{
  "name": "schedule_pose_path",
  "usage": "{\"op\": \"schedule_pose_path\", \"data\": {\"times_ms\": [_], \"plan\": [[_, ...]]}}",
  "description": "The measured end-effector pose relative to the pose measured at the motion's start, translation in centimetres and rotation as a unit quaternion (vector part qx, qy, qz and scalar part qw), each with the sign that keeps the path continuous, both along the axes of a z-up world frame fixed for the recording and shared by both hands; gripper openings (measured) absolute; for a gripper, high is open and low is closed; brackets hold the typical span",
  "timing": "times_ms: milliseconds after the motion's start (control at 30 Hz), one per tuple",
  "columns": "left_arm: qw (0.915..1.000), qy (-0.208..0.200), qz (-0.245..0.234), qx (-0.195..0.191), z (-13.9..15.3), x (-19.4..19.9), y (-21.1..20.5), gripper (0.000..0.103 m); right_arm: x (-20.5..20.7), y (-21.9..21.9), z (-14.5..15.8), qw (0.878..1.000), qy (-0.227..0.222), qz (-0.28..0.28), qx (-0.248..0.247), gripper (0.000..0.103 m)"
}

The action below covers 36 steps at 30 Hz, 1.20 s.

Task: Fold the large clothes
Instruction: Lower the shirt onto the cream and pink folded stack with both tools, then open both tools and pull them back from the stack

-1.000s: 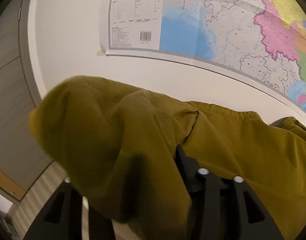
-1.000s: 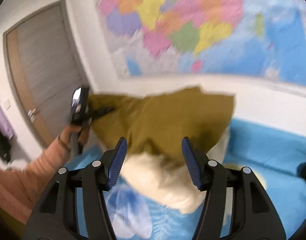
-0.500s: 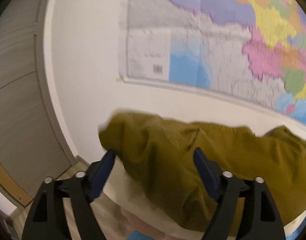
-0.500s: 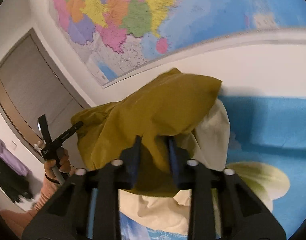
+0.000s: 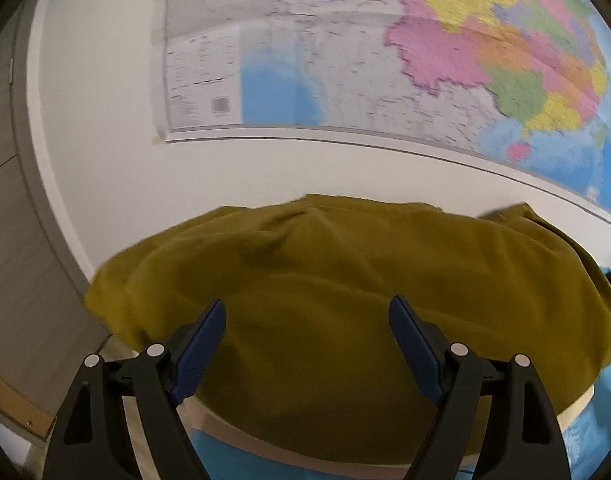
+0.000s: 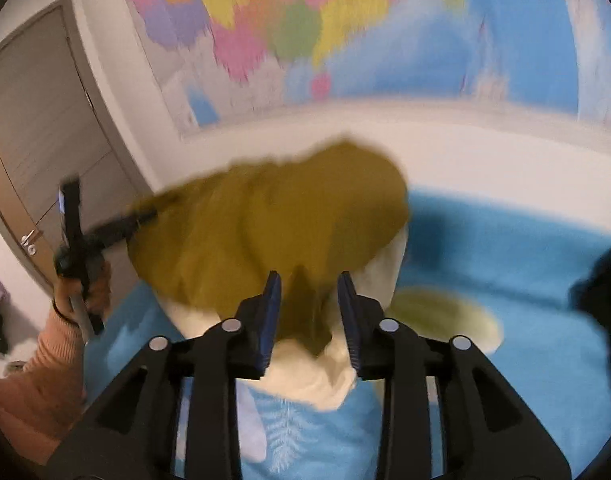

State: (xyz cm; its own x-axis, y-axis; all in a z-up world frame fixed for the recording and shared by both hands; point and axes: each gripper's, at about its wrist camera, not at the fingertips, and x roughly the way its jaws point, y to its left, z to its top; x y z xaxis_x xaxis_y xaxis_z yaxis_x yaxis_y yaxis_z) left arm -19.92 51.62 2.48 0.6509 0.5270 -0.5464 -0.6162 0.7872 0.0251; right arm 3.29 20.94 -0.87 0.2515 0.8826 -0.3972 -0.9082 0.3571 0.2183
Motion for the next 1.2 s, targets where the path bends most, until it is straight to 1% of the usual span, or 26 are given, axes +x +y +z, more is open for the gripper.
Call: {"op": "schedule_pose_path", "data": {"times_ms": [33,100,167,200,233,300,333,367,433,567,667,767,833,933,1033,1133,1200], "plan": [[1.0000,-0.003,-0.006,0.001,0.1,0.1,-0.5,0.080,-0.3,0.5,0.5,1.000,-0.005,0.005,0.007,0.046],[0.9995,-0.019,-0.023,0.000,0.8,0.3,-1.7,0.080,-1.2,2.9,1.2,0.999,-0.029,0.023,0.001,0.046],[0.9982,-0.030,-0.051,0.003,1.4,0.8,-3.2,0.081,-1.2,4.8,1.2,0.999,-0.046,0.023,-0.005,0.046],[0.9977,-0.028,-0.062,0.003,1.6,1.2,-3.7,0.081,-1.0,5.9,1.0,0.999,-0.044,0.027,-0.012,0.050],[0.9969,-0.024,-0.074,0.000,1.5,1.8,-4.3,0.081,-0.4,7.0,0.5,0.999,-0.037,0.027,-0.023,0.050],[0.9958,-0.008,-0.091,-0.004,0.7,2.8,-5.1,0.081,0.9,8.9,-1.7,0.998,-0.014,0.024,-0.056,0.052],[0.9956,0.001,-0.093,-0.005,0.2,3.3,-5.3,0.081,1.3,9.1,-2.5,0.998,-0.010,0.020,-0.062,0.052],[0.9954,0.013,-0.094,-0.011,-0.6,3.8,-5.3,0.081,1.8,9.1,-3.3,0.998,0.003,0.020,-0.058,0.052],[0.9958,0.015,-0.087,-0.022,-1.4,4.0,-5.3,0.081,2.3,8.5,-4.0,0.998,0.028,0.023,-0.049,0.052],[0.9969,0.003,-0.076,-0.020,-0.8,3.4,-6.1,0.081,1.1,7.3,-3.6,0.998,0.016,0.019,-0.052,0.053],[0.9970,-0.003,-0.076,-0.016,-0.2,2.9,-7.0,0.082,0.1,6.4,-2.9,0.999,0.016,0.026,-0.032,0.056],[0.9968,-0.013,-0.078,-0.010,0.2,2.4,-8.1,0.085,-1.3,5.1,-2.7,0.999,0.003,0.036,-0.015,0.058],[0.9964,-0.018,-0.082,-0.008,0.3,2.3,-8.8,0.086,-2.4,4.9,-2.9,0.999,-0.014,0.040,-0.021,0.058],[0.9955,-0.018,-0.092,0.000,0.1,2.4,-10.0,0.088,-3.3,5.3,-3.7,0.998,-0.023,0.051,-0.035,0.058],[0.9954,-0.008,-0.095,-0.005,-0.8,3.1,-10.4,0.089,-3.1,6.0,-5.1,0.997,-0.028,0.045,-0.052,0.057],[0.9961,0.003,-0.087,0.008,-1.7,3.6,-10.8,0.089,-3.0,5.9,-5.3,0.998,-0.017,0.042,-0.042,0.057],[0.9964,0.001,-0.084,0.004,-1.7,3.5,-10.8,0.089,-3.3,5.8,-5.2,0.998,-0.022,0.040,-0.041,0.059]]}}
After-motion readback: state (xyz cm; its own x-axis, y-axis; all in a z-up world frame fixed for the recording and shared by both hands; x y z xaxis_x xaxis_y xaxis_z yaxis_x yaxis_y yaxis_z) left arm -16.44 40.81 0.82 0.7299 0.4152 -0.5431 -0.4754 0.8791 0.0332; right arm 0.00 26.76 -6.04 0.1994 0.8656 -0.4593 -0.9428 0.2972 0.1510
